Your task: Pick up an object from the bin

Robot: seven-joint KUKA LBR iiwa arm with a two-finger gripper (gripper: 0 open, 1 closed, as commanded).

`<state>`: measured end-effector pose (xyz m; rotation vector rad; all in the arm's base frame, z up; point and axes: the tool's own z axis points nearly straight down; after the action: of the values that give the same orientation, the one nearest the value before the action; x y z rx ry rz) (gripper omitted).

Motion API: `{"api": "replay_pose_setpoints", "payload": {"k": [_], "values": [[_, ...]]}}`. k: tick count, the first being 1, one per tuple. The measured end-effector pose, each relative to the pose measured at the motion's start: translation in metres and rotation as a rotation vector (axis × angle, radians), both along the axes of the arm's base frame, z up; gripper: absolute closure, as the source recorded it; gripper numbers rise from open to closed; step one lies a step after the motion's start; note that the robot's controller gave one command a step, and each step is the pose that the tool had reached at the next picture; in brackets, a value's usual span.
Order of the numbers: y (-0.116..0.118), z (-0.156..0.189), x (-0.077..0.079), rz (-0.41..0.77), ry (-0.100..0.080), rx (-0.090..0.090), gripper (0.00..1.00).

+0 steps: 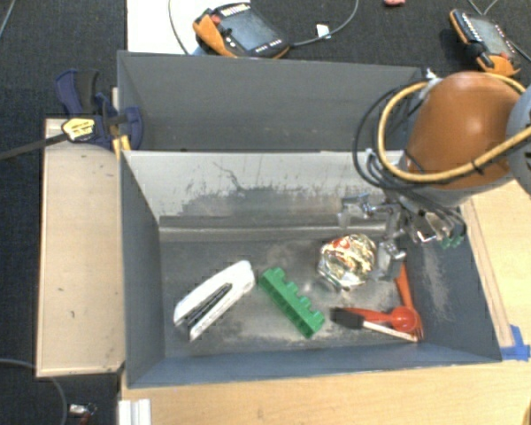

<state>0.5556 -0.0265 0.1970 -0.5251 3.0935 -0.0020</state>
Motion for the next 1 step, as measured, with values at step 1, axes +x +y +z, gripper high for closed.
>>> {"api": "replay_pose_setpoints", "payload": {"k": [1], "values": [[-0.0163, -0.0419, 0.0197, 0.106, -0.002, 0.001, 0.00]]}}
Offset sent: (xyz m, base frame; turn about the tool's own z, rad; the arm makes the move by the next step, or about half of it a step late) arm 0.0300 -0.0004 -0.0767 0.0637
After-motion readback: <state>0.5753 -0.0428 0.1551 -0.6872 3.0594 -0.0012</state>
